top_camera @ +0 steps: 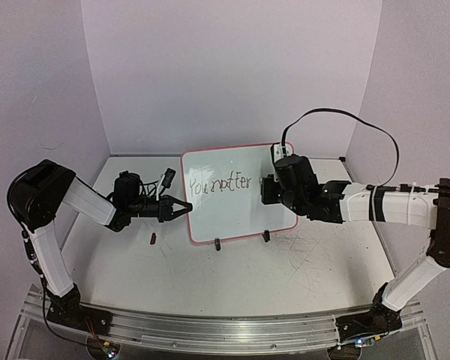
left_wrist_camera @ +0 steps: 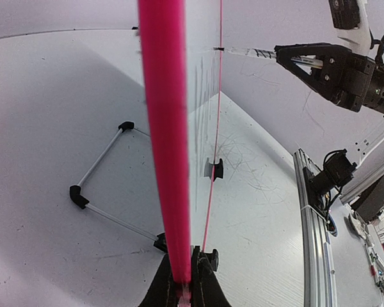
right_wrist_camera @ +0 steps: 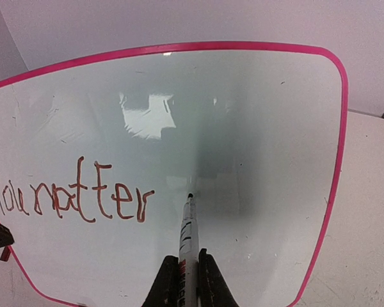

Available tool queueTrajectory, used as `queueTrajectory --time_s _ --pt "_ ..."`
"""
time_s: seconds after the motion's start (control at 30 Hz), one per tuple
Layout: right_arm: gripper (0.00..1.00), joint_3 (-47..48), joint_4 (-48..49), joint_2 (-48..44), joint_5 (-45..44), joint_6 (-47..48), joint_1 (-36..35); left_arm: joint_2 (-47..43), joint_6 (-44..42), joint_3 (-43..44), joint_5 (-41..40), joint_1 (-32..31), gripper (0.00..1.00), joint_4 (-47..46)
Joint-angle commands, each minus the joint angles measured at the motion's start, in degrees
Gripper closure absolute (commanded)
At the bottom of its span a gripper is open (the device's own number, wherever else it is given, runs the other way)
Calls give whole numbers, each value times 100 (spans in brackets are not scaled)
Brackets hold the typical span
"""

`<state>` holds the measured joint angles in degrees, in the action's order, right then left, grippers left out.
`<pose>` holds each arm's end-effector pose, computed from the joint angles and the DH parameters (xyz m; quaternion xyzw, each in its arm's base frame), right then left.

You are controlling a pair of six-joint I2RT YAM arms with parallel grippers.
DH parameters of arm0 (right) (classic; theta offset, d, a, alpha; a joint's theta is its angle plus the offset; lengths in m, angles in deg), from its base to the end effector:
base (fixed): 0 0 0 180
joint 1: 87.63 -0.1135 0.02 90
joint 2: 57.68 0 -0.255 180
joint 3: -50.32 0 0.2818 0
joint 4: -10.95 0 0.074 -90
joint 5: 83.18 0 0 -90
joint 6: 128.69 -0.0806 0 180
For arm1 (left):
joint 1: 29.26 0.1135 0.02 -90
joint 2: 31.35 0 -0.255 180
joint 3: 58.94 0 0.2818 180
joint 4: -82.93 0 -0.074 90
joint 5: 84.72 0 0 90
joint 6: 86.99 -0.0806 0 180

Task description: Write a sentence on the whiteboard

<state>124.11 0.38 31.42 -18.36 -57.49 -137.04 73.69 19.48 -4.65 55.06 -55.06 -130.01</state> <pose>0.2993 0.2966 0.2299 -0.1067 0.8283 0.1375 0.5325 0.3194 -0.2227 0.1030 0.3067 0.7104 -0.5099 0.3758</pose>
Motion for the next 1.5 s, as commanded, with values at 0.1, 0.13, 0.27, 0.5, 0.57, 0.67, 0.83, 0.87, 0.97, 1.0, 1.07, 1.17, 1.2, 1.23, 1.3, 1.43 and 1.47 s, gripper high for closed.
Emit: queueTrajectory --time_s 0.1,0.13,0.27,0.5,0.57,0.67,0.83,0.87,0.97,1.0,1.07,1.17,1.2,1.23,1.3,1.43,1.47 --pt "100 220 202 75 216 120 28 -27 -276 137 -428 -21 100 264" --pt "100 202 206 59 268 122 27 -25 -276 140 -433 -21 100 262" --pt "100 124 207 10 373 104 24 -18 -276 146 -429 -21 100 263" --pt "100 33 82 46 578 -19 26 -40 -273 131 -428 -21 100 275" --pt "100 5 31 23 563 -48 25 -44 -276 131 -430 -22 100 274" --pt "100 -14 -57 -24 524 -78 21 -37 -276 138 -419 -21 100 274" --pt "100 9 -171 -51 373 -106 26 -27 -267 144 -418 -21 100 273" --pt "100 17 -278 -55 350 -106 21 -27 -267 147 -421 -21 100 270" --pt "100 49 -372 -56 273 -105 27 -18 -267 149 -422 -22 100 274" --pt "100 62 -391 -51 229 -105 27 -18 -267 149 -421 -24 100 272" --pt "100 96 -431 -50 139 -99 21 -10 -267 151 -422 -26 100 277" --pt "100 146 -461 -75 19 -84 23 -9 -267 154 -415 -31 100 272" --pt "100 160 -462 -74 -46 -79 22 -9 -267 157 -415 -30 100 272" --pt "100 177 -462 -63 -106 -71 25 -7 -267 156 -411 -30 100 272" --pt "100 219 -436 -37 -204 -60 30 -8 -267 157 -411 -30 100 278" --pt "100 252 -179 -13 -244 -15 49 -18 -276 156 -417 -30 100 280" --pt "100 270 -67 -5 -247 -3 59 -18 -277 150 -418 -30 100 280"
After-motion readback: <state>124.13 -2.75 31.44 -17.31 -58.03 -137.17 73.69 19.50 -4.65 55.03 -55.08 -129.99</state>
